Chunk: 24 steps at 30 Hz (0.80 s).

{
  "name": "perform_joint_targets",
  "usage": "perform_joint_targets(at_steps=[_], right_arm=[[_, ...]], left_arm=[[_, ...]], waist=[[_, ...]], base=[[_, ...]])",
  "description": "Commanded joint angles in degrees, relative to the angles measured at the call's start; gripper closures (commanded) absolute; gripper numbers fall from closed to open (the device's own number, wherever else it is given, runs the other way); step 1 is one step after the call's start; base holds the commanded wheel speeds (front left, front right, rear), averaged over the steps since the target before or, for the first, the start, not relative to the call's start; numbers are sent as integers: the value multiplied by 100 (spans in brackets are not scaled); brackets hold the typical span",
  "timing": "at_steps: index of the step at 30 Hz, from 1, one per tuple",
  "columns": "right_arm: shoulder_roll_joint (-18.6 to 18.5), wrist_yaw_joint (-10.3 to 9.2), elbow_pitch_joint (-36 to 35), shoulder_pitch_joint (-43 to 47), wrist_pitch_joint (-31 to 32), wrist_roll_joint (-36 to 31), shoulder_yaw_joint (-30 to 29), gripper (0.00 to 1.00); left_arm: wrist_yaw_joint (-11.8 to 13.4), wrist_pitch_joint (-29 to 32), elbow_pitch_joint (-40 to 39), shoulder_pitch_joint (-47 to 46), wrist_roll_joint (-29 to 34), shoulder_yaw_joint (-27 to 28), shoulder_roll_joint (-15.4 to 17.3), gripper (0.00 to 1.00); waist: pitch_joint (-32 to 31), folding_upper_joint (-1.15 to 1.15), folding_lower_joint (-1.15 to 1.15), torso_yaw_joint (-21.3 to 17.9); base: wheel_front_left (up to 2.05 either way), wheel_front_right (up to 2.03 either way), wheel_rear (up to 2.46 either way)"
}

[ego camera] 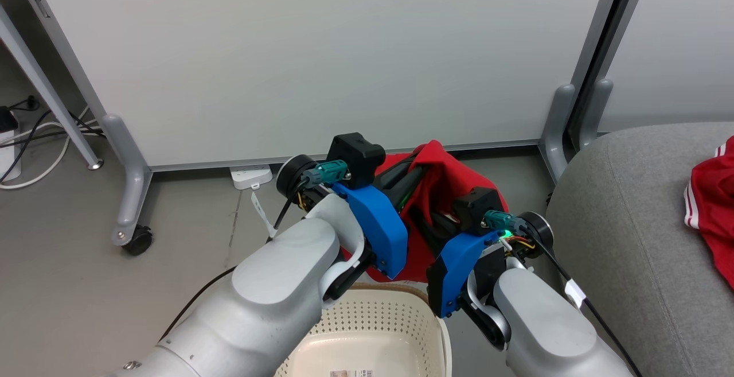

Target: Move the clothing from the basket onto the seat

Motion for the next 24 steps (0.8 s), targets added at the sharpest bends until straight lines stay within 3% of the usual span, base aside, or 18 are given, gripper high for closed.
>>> perform_joint_targets(at_steps=[1,9,10,11,19,24], right_arm=[[1,-4,26,-97,-37,33,23,100],[1,-4,82,-117,-77,59,50,100],[1,-4,86,-112,-82,66,55,100],[1,-4,89,-109,-80,73,59,100],[1,-4,106,-137,-132,74,32,100],[1,-4,100,-146,-161,11,-29,100]], left_arm=[[14,-53,11,-100,-31,-13,7,100],[37,-60,58,-114,-140,-46,7,100],[52,-104,54,-128,-122,-45,7,33],[61,-121,55,-126,-121,-48,7,0],[148,-287,91,-1,-154,-9,23,0],[277,-473,-3,283,-96,149,193,0]], waist=[[-5,0,0,-13],[-12,0,0,-69],[-13,0,0,-74],[-13,0,0,-79],[4,0,0,-124],[28,0,0,-145]], base=[[0,0,0],[0,0,0],[0,0,0],[0,0,0],[0,0,0],[0,0,0]])
